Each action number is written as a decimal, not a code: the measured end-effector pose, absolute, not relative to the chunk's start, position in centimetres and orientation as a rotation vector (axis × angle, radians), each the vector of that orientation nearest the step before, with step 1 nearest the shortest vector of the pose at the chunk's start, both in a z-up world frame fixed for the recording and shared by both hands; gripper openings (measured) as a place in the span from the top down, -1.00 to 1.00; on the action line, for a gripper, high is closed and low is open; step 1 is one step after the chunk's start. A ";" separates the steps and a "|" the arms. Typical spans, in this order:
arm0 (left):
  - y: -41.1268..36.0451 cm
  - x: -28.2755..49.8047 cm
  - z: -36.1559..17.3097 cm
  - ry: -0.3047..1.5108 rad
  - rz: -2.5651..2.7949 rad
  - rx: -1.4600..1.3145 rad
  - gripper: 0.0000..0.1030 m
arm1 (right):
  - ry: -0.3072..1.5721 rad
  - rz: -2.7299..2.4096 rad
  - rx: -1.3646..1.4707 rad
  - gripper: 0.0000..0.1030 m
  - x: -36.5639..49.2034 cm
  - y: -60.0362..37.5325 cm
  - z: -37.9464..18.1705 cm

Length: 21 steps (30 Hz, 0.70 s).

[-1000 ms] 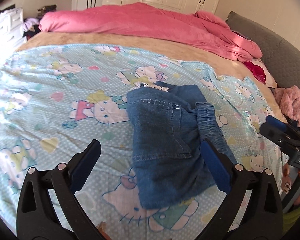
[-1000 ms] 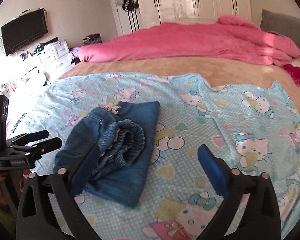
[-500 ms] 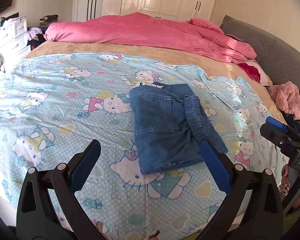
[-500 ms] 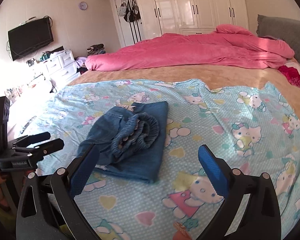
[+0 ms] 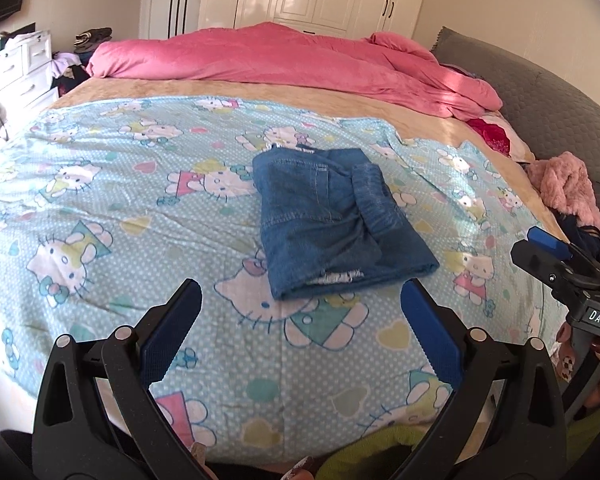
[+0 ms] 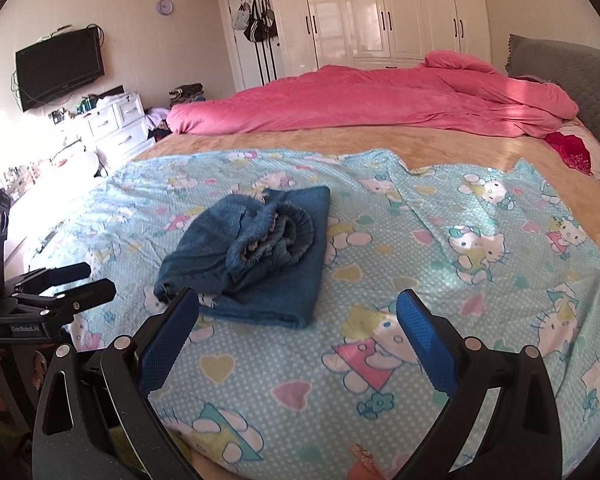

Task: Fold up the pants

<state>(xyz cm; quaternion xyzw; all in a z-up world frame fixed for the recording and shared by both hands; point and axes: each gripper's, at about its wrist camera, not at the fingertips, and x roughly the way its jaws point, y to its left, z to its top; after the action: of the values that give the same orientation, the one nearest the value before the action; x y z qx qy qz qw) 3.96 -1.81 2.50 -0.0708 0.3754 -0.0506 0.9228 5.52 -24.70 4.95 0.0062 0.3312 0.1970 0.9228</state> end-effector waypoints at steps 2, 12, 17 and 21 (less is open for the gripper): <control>-1.8 3.6 2.0 0.782 -0.101 -0.151 -0.82 | 0.695 0.397 -0.002 -0.91 5.1 -24.7 4.5; -1.4 3.7 0.0 0.835 -0.085 -0.166 -0.82 | 0.782 0.343 -0.047 -0.91 5.1 -24.2 1.4; -1.3 3.7 -0.4 0.846 -0.075 -0.168 -0.82 | 0.786 0.349 -0.055 -0.91 5.3 -23.8 1.2; -1.3 3.8 -0.5 0.848 -0.072 -0.166 -0.82 | 0.788 0.351 -0.052 -0.91 5.3 -23.7 1.2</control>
<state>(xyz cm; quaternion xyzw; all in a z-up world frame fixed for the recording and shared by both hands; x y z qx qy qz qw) 3.76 -1.33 -0.46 -0.0802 0.4107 -0.0349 0.9075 5.32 -23.72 1.19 -0.0252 0.3817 0.1703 0.9081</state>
